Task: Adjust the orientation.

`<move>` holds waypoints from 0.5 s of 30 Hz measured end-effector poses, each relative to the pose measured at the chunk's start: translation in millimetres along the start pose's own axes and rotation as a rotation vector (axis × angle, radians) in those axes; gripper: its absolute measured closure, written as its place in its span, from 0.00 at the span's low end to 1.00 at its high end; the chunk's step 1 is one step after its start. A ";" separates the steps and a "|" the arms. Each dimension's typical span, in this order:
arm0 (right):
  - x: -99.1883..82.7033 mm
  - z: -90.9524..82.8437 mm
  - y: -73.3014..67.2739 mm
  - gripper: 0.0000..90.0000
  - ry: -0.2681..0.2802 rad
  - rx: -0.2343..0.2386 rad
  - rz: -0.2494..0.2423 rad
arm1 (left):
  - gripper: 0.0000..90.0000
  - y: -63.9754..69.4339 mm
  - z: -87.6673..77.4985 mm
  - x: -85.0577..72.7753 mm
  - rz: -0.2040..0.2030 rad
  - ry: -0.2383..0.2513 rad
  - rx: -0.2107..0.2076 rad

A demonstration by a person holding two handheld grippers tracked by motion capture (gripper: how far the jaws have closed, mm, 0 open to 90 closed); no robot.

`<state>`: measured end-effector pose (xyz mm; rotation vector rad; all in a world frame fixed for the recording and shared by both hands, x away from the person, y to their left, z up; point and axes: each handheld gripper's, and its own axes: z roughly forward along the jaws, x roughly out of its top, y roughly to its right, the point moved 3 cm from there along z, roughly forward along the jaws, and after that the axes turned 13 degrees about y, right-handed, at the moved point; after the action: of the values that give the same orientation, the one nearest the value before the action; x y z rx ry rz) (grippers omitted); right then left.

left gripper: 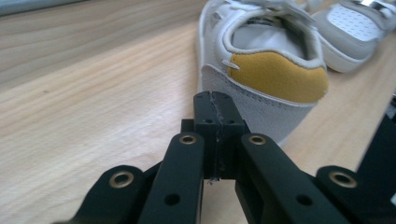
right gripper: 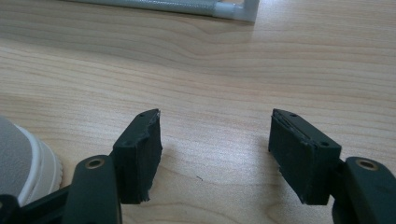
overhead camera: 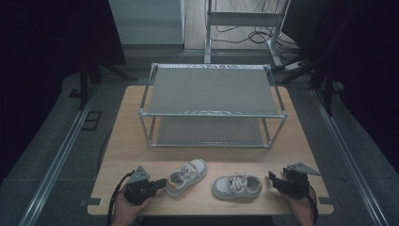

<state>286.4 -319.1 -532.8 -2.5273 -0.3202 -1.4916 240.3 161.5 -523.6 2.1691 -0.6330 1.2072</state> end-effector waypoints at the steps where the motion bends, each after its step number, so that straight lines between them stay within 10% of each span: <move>1: -0.2 0.1 0.1 0.38 -0.001 0.000 0.001 | 1.00 2.3 0.2 -0.5 -0.004 -0.002 -0.011; 15: -1.2 1.1 0.9 0.38 -0.003 -0.007 0.000 | 0.99 26.9 6.8 -6.5 0.005 -0.002 -0.009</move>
<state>287.0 -319.7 -534.4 -2.5356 -0.3155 -1.4911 224.0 138.2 -525.4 2.1633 -0.6433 1.2023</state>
